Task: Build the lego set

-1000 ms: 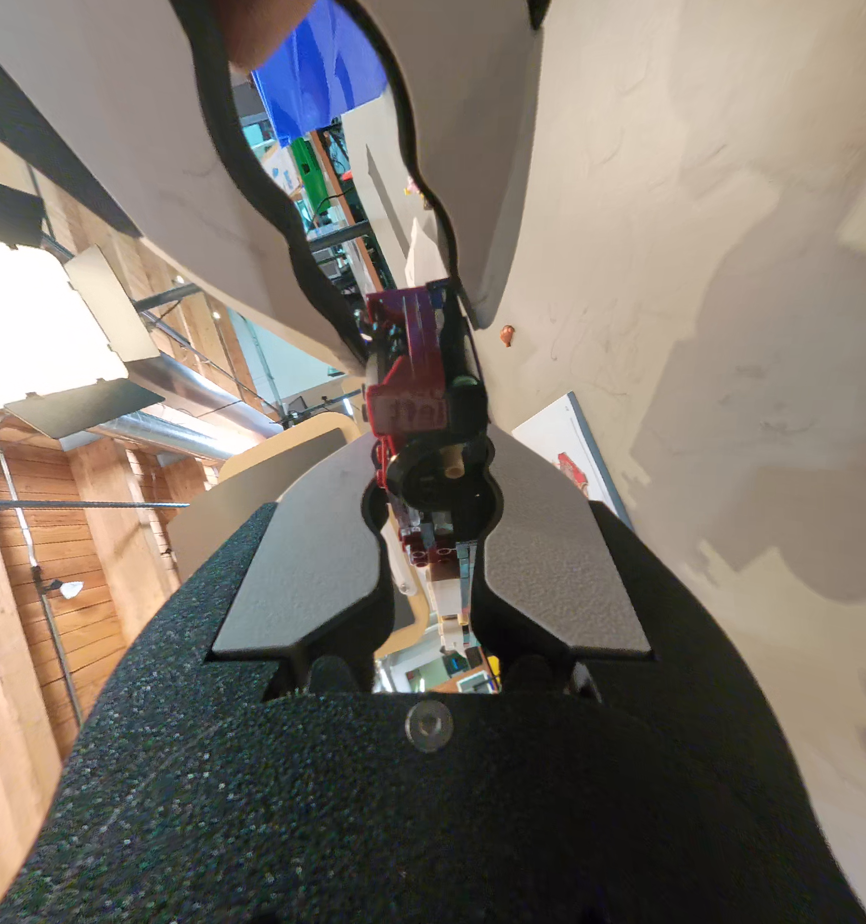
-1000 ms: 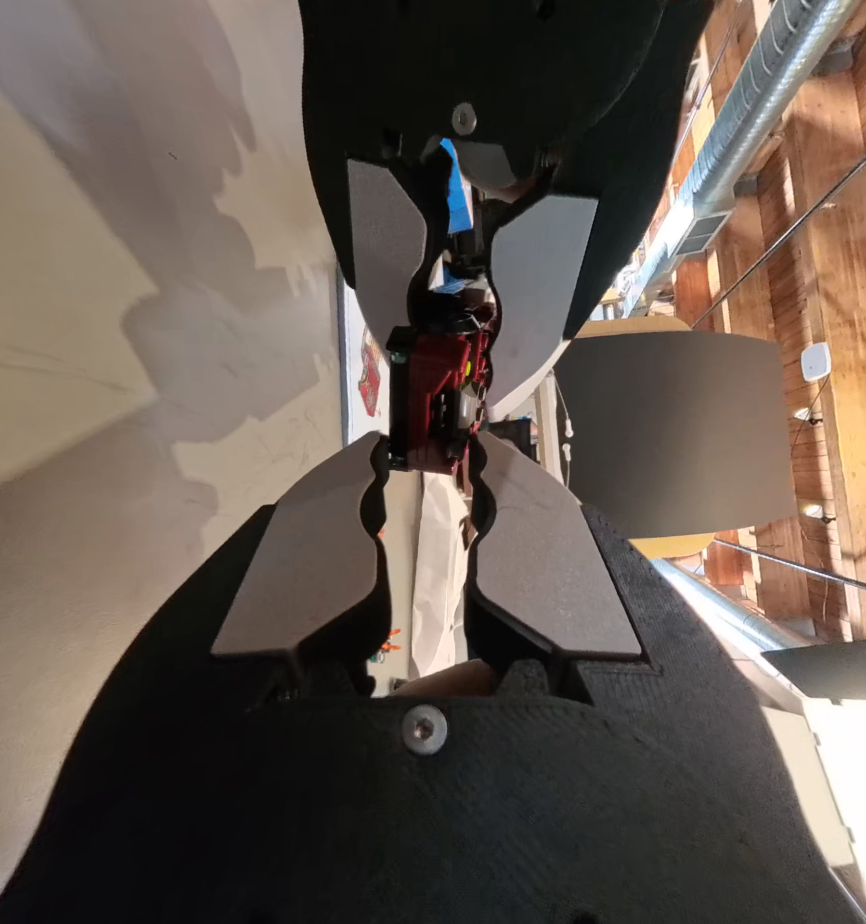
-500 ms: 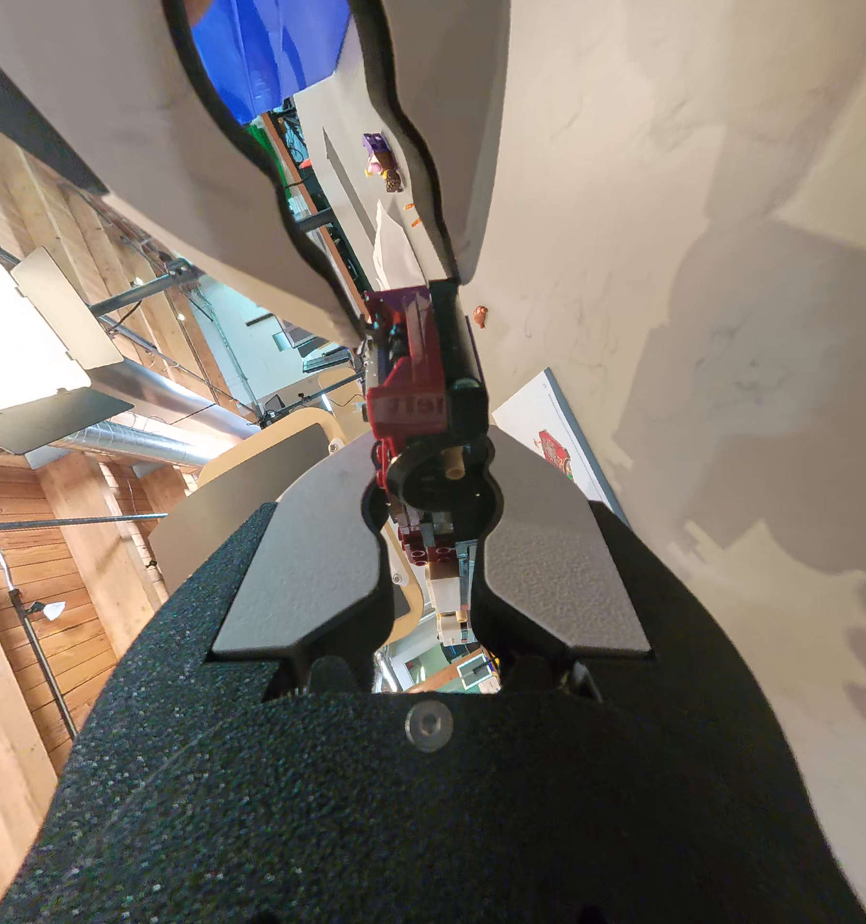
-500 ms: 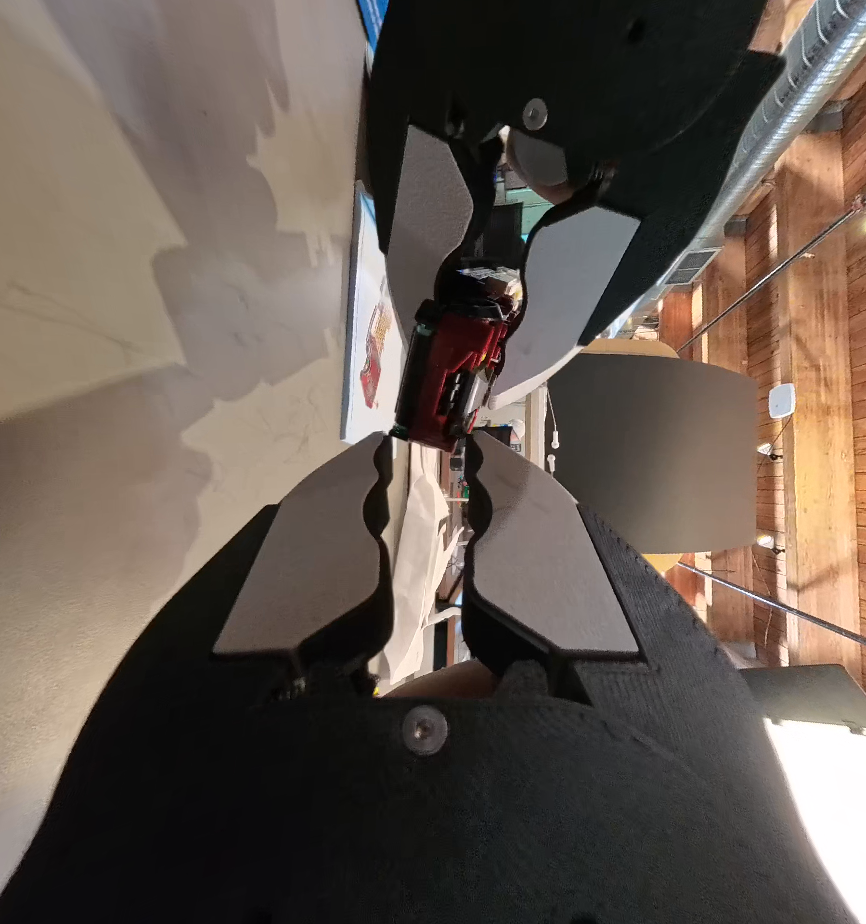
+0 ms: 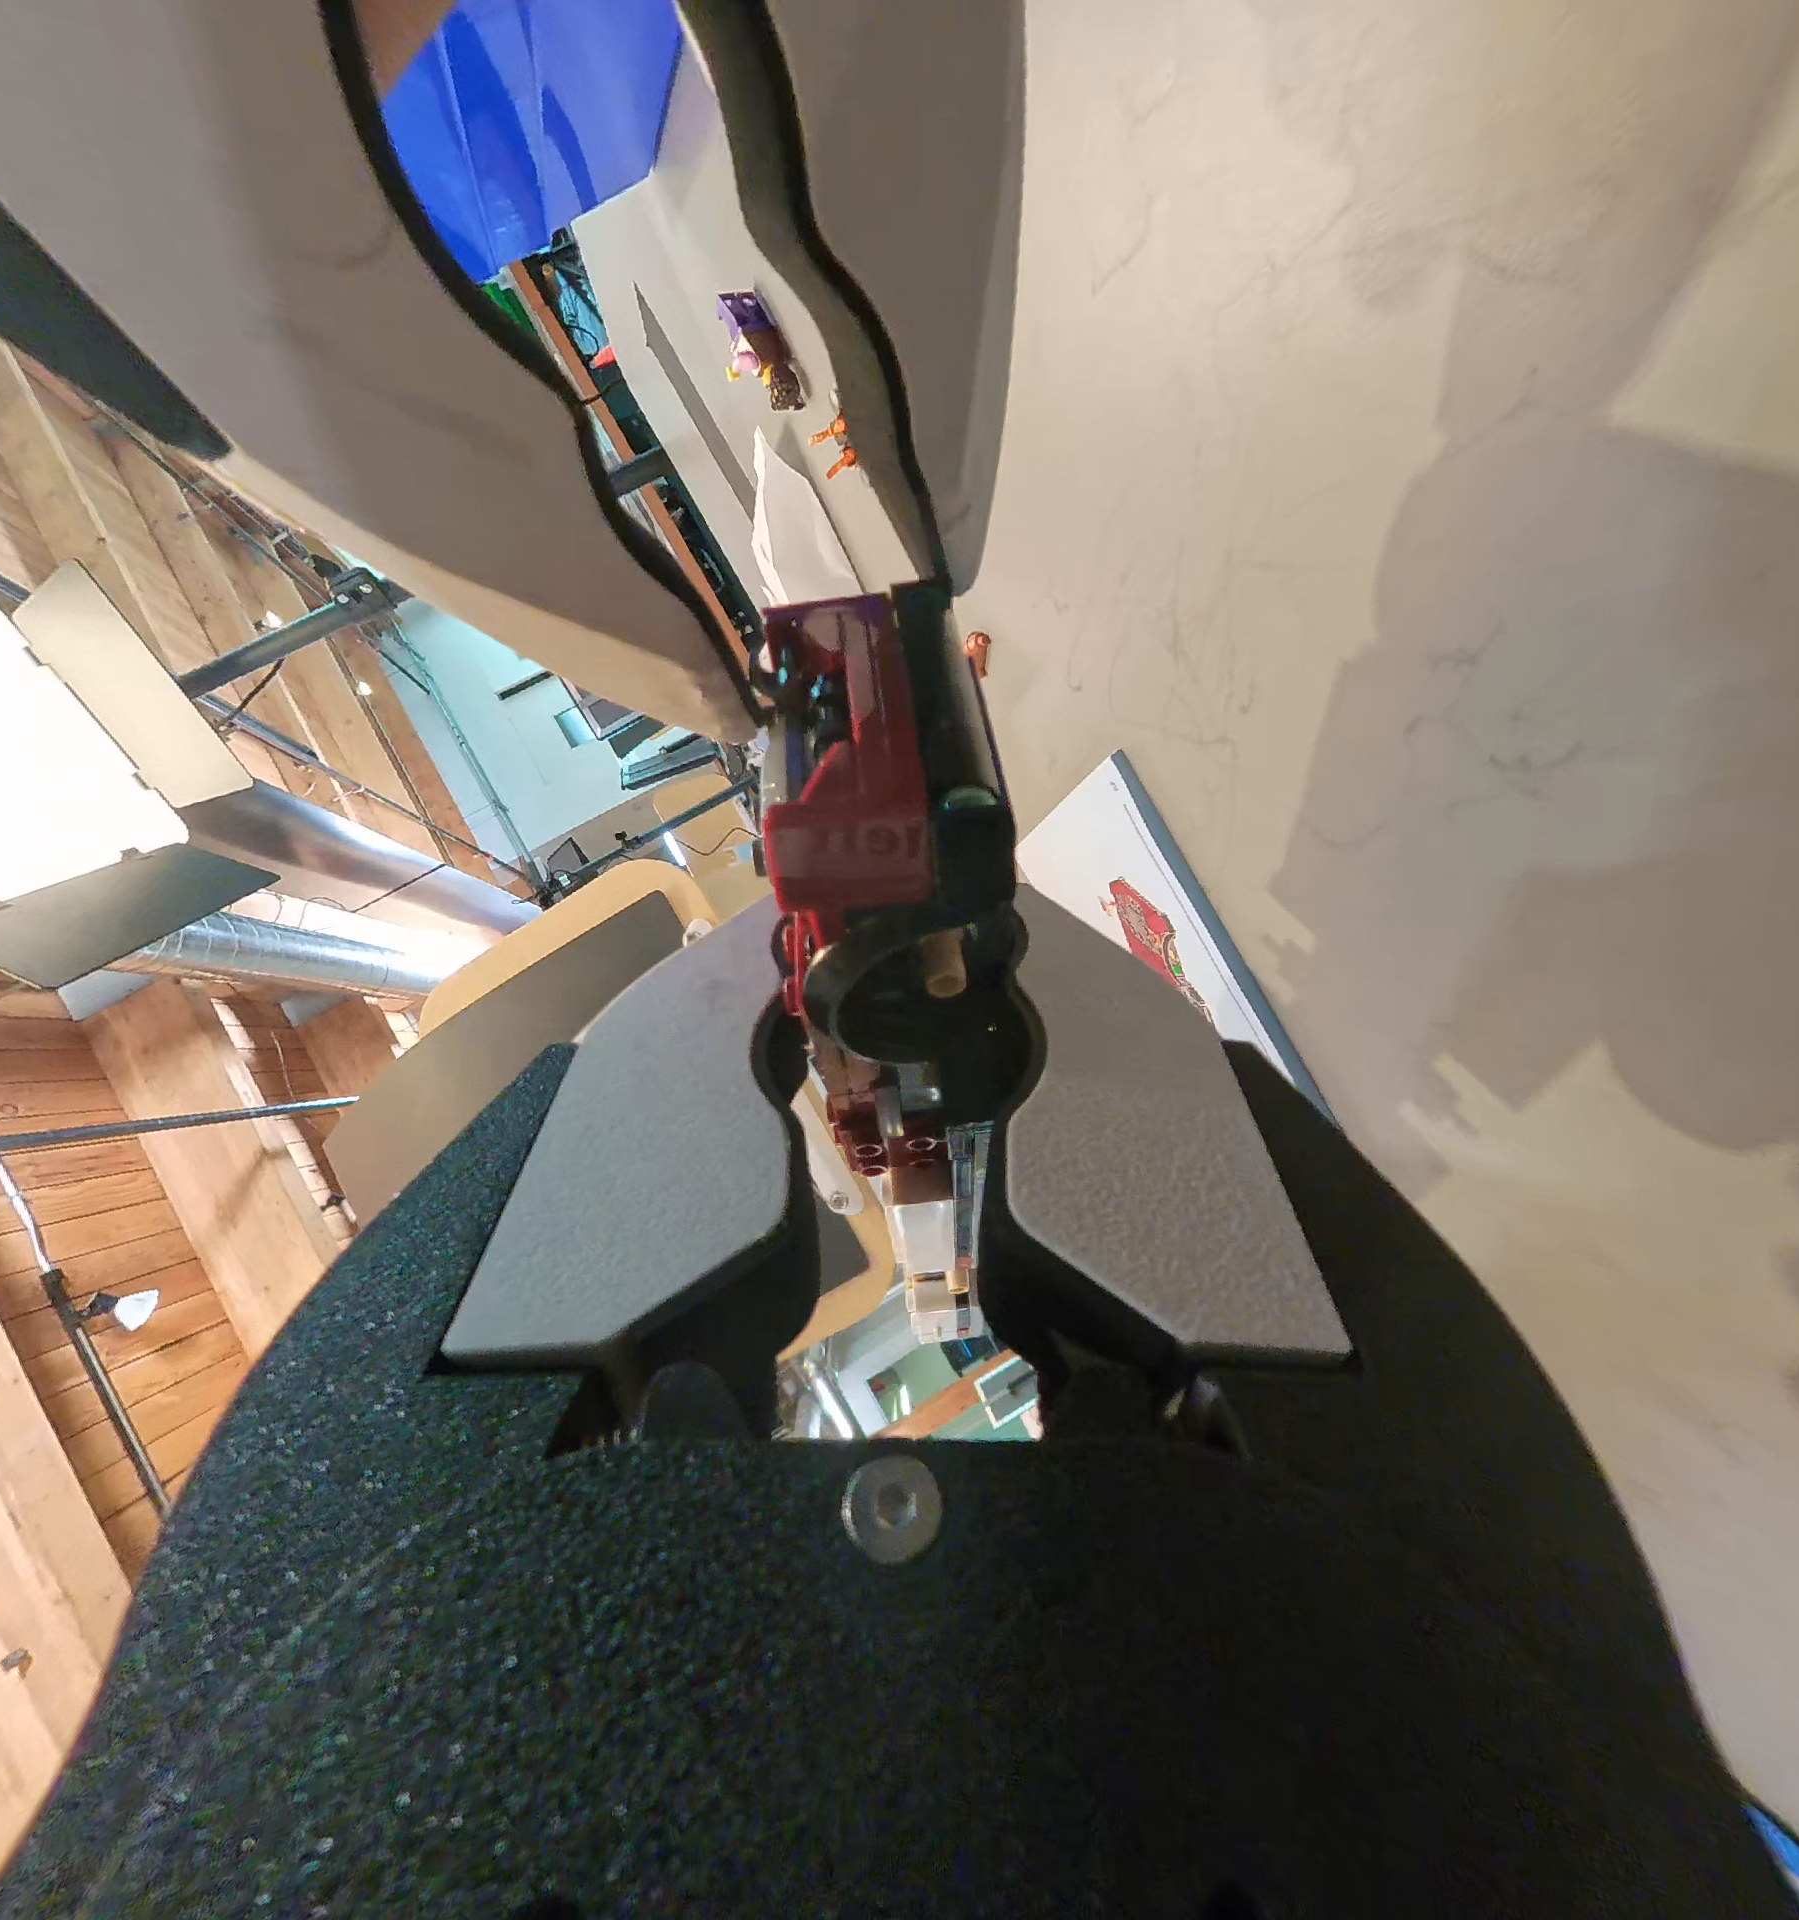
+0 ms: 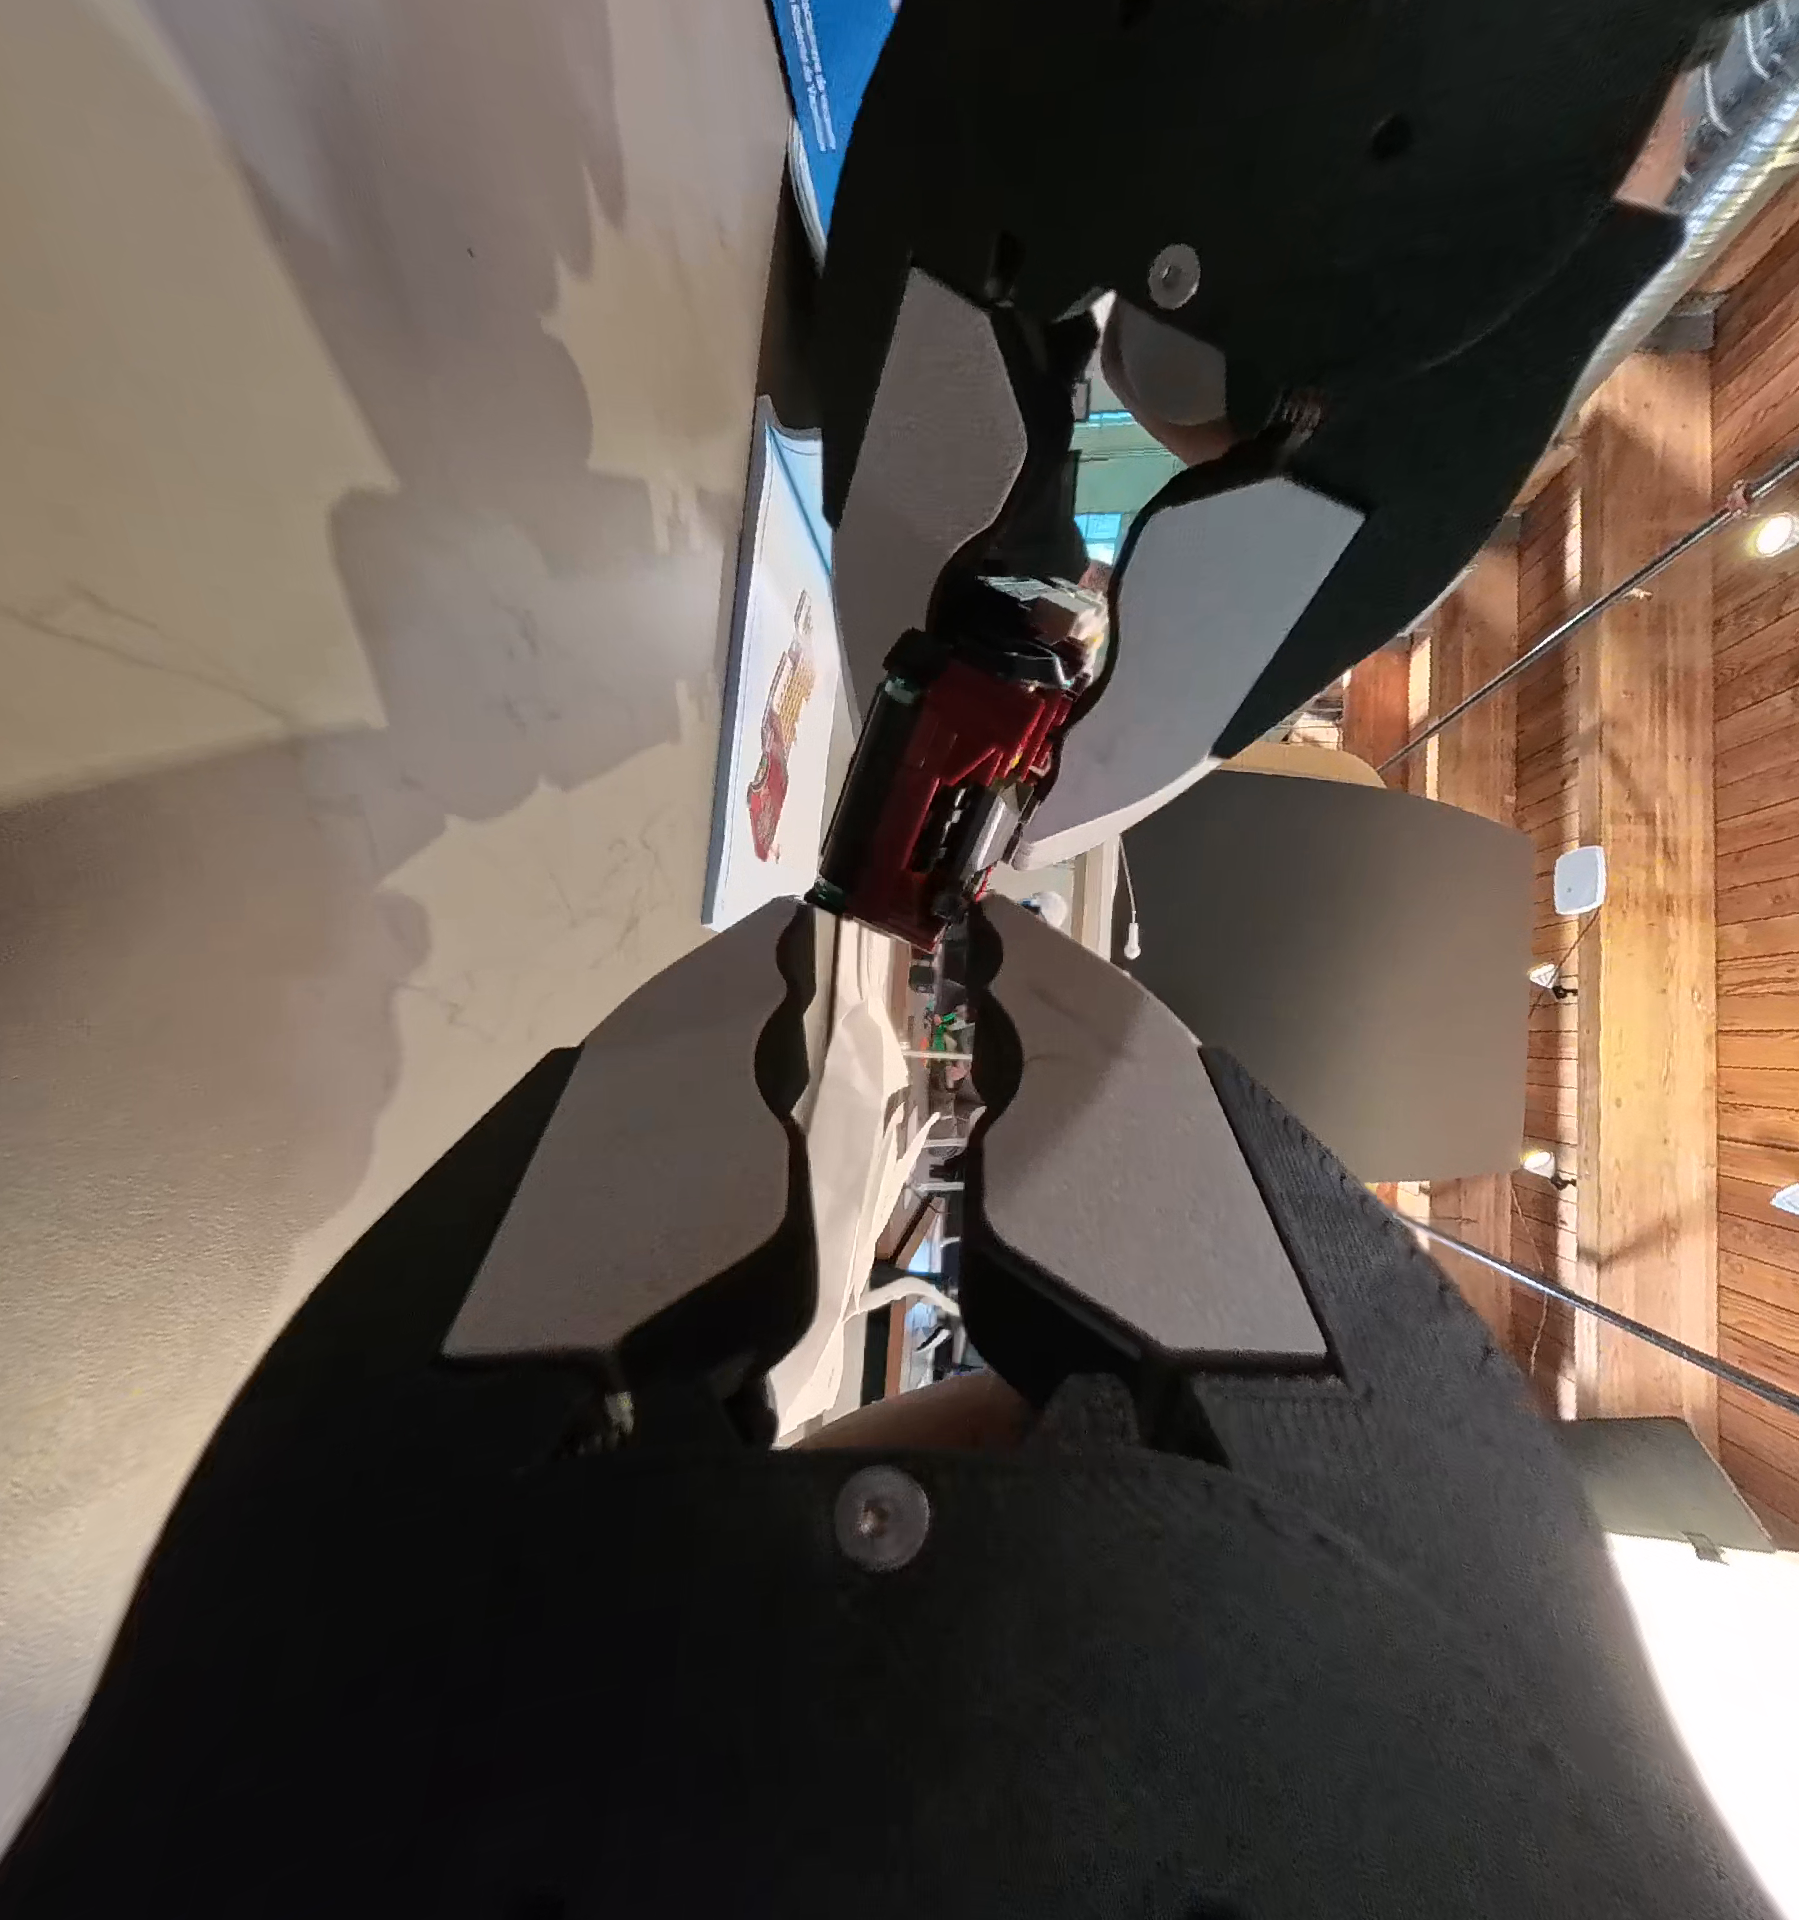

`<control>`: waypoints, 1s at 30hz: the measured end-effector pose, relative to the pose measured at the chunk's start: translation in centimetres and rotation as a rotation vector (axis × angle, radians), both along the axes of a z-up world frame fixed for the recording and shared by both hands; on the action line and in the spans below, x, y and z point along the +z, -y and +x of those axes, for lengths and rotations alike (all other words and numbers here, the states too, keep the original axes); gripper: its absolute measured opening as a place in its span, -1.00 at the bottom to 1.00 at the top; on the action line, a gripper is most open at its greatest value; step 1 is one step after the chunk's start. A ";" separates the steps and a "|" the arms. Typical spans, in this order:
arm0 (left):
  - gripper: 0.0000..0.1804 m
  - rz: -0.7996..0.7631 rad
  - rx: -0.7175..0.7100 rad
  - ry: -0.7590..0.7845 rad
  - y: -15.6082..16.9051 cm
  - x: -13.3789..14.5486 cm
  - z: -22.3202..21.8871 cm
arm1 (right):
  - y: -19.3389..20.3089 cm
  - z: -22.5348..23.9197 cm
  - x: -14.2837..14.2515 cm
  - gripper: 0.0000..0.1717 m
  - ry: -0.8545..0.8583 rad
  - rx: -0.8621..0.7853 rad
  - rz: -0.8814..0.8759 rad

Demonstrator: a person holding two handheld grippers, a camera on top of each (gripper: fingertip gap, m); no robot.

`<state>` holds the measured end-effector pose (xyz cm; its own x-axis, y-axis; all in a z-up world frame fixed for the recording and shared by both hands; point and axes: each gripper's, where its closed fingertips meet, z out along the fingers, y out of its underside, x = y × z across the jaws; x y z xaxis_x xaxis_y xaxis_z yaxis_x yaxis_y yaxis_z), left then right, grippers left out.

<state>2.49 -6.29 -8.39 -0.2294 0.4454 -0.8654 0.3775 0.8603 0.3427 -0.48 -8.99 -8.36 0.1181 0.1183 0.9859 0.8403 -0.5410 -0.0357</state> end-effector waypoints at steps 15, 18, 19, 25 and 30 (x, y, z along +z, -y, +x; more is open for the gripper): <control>-0.64 0.053 -0.031 -0.020 0.1 -0.6 -0.4 | 0.0 -0.1 -0.5 -0.81 0.008 0.028 -0.036; -0.64 0.036 -0.021 -0.018 0.1 -0.6 -0.2 | 0.0 0.3 -0.4 -0.81 0.005 0.007 -0.032; -0.63 0.034 -0.017 -0.017 0.1 -0.6 -0.1 | 0.0 0.3 -0.4 -0.81 0.000 0.004 -0.031; -0.64 -0.036 0.004 -0.062 -0.1 -0.8 0.3 | 0.1 0.6 -0.6 -0.61 -0.155 -0.010 0.010; -0.64 -0.041 0.015 -0.054 -0.1 -0.8 0.5 | -0.4 0.3 -0.5 -0.48 -0.230 -0.001 0.047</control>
<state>3.01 -6.18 -9.22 -0.2831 0.4059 -0.8689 0.3812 0.8790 0.2865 -0.16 -8.62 -8.88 0.3407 0.0730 0.9373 0.8066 -0.5348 -0.2515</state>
